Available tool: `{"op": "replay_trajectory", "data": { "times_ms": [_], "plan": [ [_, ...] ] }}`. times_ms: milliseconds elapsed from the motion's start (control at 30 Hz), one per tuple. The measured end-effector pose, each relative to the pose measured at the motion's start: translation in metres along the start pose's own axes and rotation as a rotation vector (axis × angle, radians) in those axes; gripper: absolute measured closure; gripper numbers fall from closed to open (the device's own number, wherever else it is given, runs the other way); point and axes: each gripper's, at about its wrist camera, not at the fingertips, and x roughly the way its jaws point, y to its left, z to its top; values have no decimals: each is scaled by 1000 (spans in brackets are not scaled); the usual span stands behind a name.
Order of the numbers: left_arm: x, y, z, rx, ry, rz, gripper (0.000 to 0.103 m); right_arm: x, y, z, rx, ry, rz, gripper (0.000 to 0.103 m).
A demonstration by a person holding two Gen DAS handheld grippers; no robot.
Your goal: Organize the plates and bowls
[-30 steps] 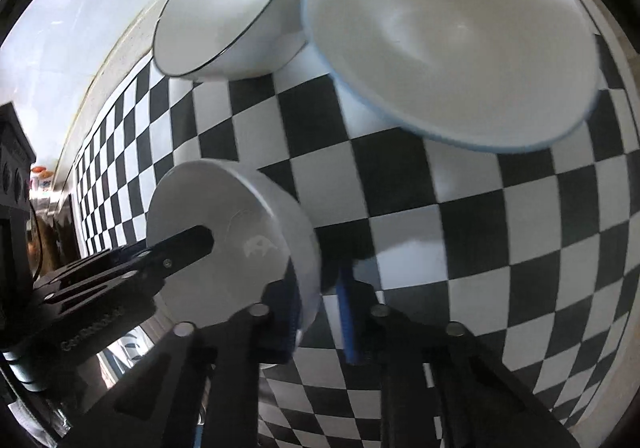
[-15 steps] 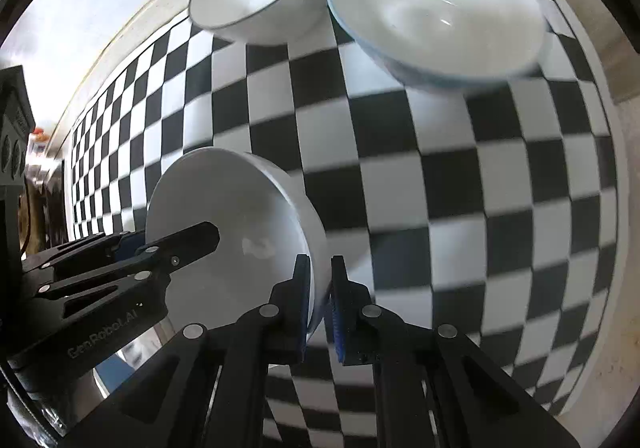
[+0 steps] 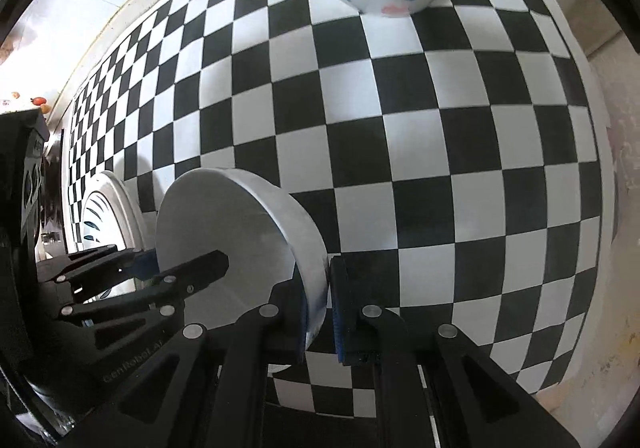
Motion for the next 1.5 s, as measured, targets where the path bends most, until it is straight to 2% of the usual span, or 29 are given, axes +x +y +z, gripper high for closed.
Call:
{"op": "replay_trajectory", "data": {
  "times_ms": [333, 600, 767, 933, 1033, 1100, 1167, 1333, 1500],
  "plan": [
    [15, -6, -2, 5, 4, 13, 78, 22, 4, -1, 3, 27, -13, 92],
    [5, 11, -4, -7, 14, -1, 78, 21, 1, 6, 32, 42, 43, 92],
    [-21, 22, -14, -55, -3, 11, 77, -3, -10, 15, 45, 25, 80, 92],
    [-69, 27, -18, -64, -109, 28, 76, -54, -16, 35, 33, -67, 77, 91],
    [-96, 30, 6, -76, -194, 9, 70, -85, -15, 56, 13, -118, 102, 85],
    [-105, 35, 24, -83, -222, 7, 70, -101, -14, 79, 6, -162, 106, 59],
    [-114, 42, 49, -110, -253, 7, 70, -115, -10, 107, -7, -220, 91, 48],
    [-121, 55, 118, -148, -286, 0, 70, -115, -1, 168, -6, -237, 134, 48],
    [-110, 68, 178, -175, -255, -26, 70, -93, 14, 228, -10, -206, 148, 48]
  ]
}}
